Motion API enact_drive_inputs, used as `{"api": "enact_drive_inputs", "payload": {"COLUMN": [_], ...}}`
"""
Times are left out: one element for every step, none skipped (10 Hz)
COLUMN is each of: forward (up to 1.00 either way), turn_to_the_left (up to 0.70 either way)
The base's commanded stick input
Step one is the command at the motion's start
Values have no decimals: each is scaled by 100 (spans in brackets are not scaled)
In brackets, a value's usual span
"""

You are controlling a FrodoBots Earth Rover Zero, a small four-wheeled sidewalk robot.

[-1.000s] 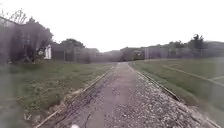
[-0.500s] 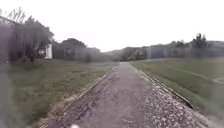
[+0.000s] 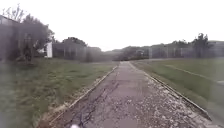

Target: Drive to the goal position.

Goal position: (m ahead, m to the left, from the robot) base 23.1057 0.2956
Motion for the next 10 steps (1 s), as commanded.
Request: {"api": "enact_drive_inputs", "payload": {"forward": [69,70,70,70,70,70,70,70,70,70], "turn_to_the_left": [0,-3,-9,-24,-35,-35,-35,-33,-21,-9]}}
